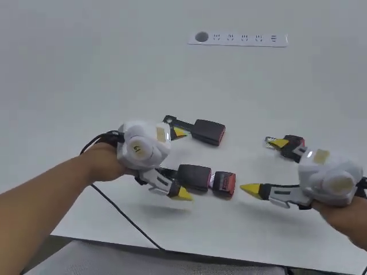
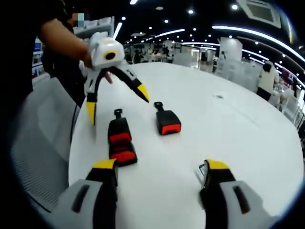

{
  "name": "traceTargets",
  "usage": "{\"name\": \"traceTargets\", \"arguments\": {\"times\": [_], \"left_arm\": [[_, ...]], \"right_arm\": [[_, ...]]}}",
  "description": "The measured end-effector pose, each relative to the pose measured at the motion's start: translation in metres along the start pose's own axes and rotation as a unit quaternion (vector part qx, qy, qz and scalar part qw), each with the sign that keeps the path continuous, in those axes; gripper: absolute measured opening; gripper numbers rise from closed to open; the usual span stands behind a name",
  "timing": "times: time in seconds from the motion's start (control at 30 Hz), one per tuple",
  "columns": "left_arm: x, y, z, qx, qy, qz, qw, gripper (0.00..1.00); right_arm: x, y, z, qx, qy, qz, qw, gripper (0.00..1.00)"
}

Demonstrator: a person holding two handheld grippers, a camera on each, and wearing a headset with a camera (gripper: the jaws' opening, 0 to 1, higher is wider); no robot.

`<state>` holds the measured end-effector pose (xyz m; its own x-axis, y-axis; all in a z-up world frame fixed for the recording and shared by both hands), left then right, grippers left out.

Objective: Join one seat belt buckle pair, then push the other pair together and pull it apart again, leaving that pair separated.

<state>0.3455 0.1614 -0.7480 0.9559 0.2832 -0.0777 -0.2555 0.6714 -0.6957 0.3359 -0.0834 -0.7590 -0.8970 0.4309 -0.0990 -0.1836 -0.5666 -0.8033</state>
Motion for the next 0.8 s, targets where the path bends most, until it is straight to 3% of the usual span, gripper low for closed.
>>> {"name": "traceTargets", "arguments": {"times": [0.13, 0.27, 0.4, 0.7, 0.8], "left_arm": [[0.014, -0.012, 0.006, -0.015, -0.003, -0.006, 0.9999, 0.93], [0.030, -0.020, 0.004, -0.006, -0.008, -0.020, 0.9997, 0.93], [0.048, -0.028, 0.000, -0.006, -0.012, -0.033, 0.9994, 0.92], [0.073, -0.029, -0.011, 0.002, -0.005, -0.044, 0.9990, 0.91], [0.077, -0.023, -0.023, 0.022, 0.008, -0.054, 0.9983, 0.90]], "right_arm": [[-0.024, 0.006, 0.015, 0.013, 0.006, 0.002, 0.9999, 0.74], [-0.046, 0.010, 0.027, 0.017, 0.012, -0.005, 0.9998, 0.77], [-0.058, 0.020, 0.031, 0.039, 0.000, -0.004, 0.9992, 0.76], [-0.081, 0.044, 0.027, 0.064, -0.031, -0.028, 0.9971, 0.77], [-0.084, 0.049, 0.023, 0.069, -0.039, -0.032, 0.9963, 0.76]]}}
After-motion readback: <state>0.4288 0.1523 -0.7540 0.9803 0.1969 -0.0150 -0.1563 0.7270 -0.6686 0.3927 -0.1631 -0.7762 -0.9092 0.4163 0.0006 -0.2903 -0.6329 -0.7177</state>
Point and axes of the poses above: the centre of the closed fingertips' face, and the gripper's own axes: z roughly backward along the fingers, x roughly to its left, y roughly out of its underside, the point moved 8 cm from there along z, roughly backward along the fingers, and after that the axes turned 6 degrees about z, right-handed, at the moved point
